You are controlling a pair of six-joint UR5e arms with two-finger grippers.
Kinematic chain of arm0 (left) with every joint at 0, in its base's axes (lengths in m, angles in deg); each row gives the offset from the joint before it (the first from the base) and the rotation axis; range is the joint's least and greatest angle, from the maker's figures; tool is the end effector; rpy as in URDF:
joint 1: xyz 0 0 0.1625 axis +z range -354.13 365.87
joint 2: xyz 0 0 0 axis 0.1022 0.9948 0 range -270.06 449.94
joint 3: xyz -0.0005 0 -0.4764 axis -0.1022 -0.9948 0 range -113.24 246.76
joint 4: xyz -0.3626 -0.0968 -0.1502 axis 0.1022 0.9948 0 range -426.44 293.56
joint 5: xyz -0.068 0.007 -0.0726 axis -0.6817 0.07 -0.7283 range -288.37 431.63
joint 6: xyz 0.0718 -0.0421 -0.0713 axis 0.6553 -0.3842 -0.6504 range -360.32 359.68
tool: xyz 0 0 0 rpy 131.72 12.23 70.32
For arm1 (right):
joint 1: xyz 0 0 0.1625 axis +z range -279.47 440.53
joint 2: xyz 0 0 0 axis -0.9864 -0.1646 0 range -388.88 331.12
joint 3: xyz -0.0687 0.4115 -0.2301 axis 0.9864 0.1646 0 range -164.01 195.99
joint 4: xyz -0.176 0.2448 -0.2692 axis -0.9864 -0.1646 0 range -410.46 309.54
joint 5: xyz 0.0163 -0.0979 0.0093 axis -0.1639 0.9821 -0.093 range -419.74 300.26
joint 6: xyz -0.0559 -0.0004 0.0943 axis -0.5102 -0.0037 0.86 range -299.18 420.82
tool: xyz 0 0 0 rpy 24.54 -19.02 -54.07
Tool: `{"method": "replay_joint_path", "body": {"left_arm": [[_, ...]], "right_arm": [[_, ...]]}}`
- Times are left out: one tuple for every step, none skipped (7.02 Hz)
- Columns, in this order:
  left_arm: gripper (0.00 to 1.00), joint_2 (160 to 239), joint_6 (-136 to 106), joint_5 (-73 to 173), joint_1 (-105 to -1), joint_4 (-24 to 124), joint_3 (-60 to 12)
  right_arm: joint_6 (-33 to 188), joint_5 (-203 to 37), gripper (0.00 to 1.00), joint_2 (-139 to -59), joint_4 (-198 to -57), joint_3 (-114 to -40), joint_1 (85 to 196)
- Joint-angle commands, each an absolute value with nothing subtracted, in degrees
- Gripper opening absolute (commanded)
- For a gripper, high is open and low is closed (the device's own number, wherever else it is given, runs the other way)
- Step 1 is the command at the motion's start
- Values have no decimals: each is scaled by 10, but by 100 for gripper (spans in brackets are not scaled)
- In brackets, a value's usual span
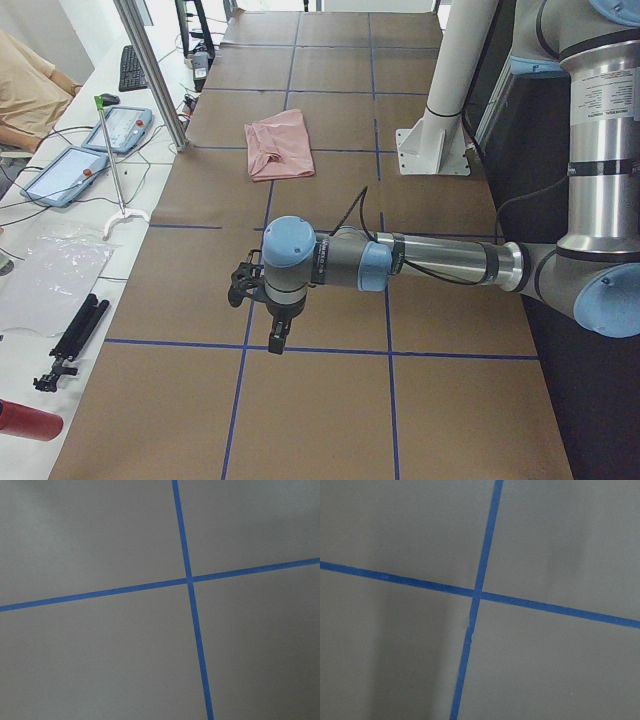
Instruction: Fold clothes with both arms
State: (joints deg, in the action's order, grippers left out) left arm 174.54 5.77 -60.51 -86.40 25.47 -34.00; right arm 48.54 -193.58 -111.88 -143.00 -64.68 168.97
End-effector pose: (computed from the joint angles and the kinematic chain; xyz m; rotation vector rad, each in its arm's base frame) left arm -0.0774 -0.4416 0.6691 0.1744 0.7240 0.1103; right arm 0.0430 -0.5333 0.7381 -0.0090 -0.7702 -0.1969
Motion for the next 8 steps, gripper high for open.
{"method": "replay_joint_path", "body": {"left_arm": [[100,1747,59,-606,-841,256,-339],[100,1746,59,-606,-840,255,-342],[100,1746,59,-606,-840,255,-339],[100,1746,55,-607,-839,254,-334],[100,1746,54,-617,-840,253,-332],[100,1746,36,-641,-839,253,-331],[100,1746,5,-642,-839,251,-334],[100,1746,-10,-638,-839,254,-333]], "right_arm": [[486,-1936,100,-1124,-1429,-646,1686],[487,-1938,100,-1124,-1429,-648,1686],[488,-1940,100,-1124,-1429,-649,1685],[488,-1942,100,-1125,-1429,-650,1685],[487,-1943,100,-1125,-1430,-650,1685],[487,-1942,100,-1125,-1429,-648,1685],[487,-1948,100,-1125,-1430,-650,1685],[487,-1953,100,-1125,-1430,-650,1685]]}}
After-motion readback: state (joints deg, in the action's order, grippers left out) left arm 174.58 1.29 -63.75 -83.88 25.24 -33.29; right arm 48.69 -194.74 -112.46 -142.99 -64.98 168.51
